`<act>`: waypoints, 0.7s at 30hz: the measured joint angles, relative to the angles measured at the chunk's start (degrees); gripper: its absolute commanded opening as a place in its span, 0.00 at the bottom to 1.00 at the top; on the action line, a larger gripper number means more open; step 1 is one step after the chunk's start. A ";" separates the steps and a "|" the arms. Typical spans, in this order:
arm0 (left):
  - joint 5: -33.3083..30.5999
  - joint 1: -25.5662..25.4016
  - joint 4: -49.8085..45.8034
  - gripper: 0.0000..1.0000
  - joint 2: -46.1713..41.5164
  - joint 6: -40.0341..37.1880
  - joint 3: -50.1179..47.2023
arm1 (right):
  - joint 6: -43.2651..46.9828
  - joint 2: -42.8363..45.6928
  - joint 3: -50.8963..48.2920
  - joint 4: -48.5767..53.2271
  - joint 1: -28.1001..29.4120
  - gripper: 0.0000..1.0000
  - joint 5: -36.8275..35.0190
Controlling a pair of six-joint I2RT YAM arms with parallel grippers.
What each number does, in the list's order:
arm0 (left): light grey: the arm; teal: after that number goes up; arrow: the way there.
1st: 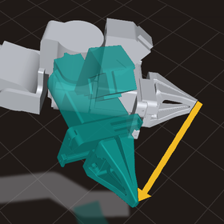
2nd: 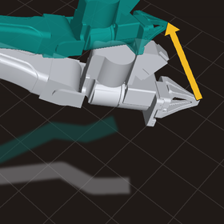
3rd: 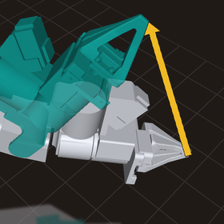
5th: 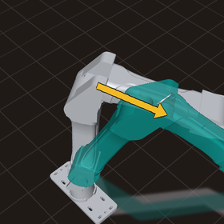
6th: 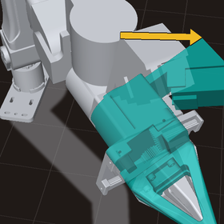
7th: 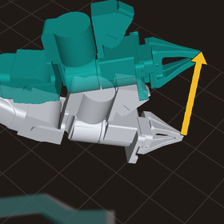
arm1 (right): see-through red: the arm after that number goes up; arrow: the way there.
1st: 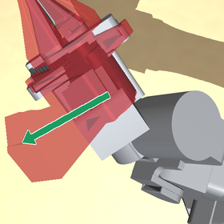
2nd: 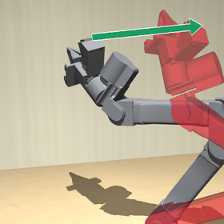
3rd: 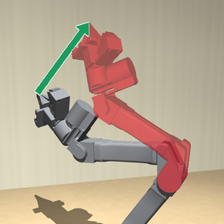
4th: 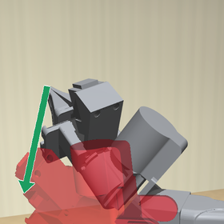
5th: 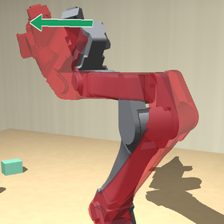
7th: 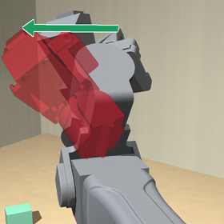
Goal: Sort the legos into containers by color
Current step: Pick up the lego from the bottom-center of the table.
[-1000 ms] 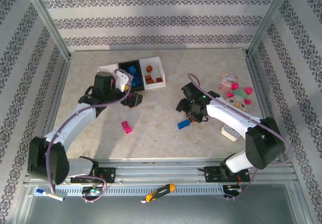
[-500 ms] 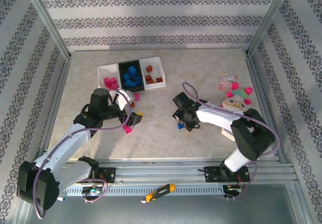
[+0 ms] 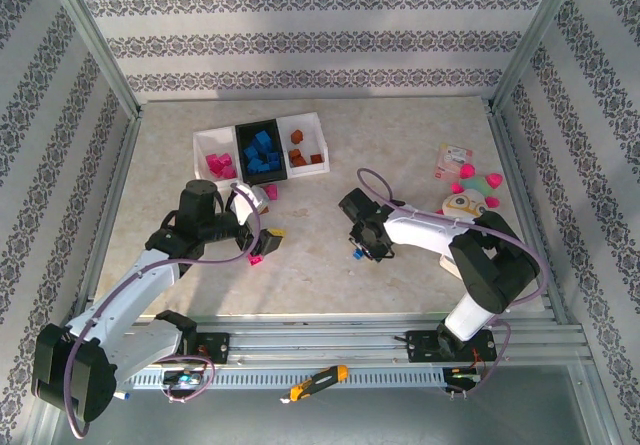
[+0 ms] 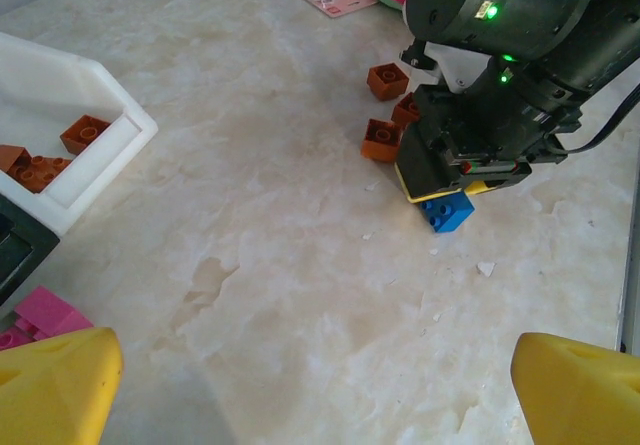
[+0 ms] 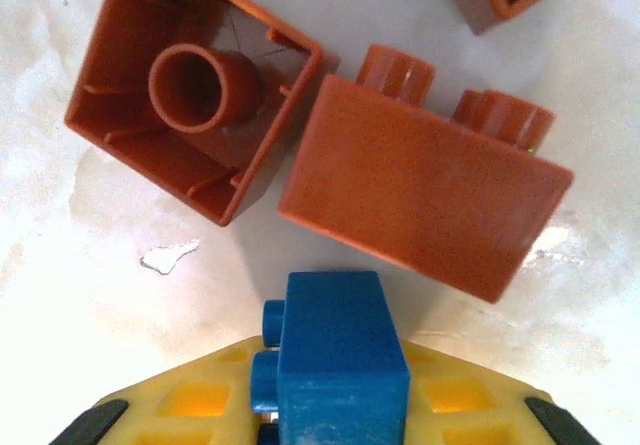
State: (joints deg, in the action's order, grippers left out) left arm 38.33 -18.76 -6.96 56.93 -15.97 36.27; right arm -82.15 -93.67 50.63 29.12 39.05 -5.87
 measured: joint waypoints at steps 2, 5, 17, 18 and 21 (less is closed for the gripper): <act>-0.26 0.00 0.02 0.99 -0.04 -0.17 -0.07 | 0.42 0.39 0.35 1.22 1.33 0.25 -0.59; -1.20 0.00 0.37 0.99 -0.90 0.15 -0.72 | 2.36 0.94 3.17 3.65 3.80 0.25 -1.53; -12.87 0.00 0.87 0.99 -10.40 9.92 -5.84 | 24.59 -14.93 39.82 5.09 7.34 0.27 -5.92; -13.55 0.00 0.90 0.99 -11.08 10.49 -6.01 | 26.82 -16.74 42.66 4.57 7.34 0.27 -6.14; -16.00 0.00 0.87 0.99 -12.66 11.82 -6.71 | 33.55 -22.75 51.30 2.80 7.30 0.27 -6.32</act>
State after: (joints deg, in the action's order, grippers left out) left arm 22.33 -18.76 -6.09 44.27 -4.14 29.56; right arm -48.60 -116.42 101.93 31.92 46.35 -12.19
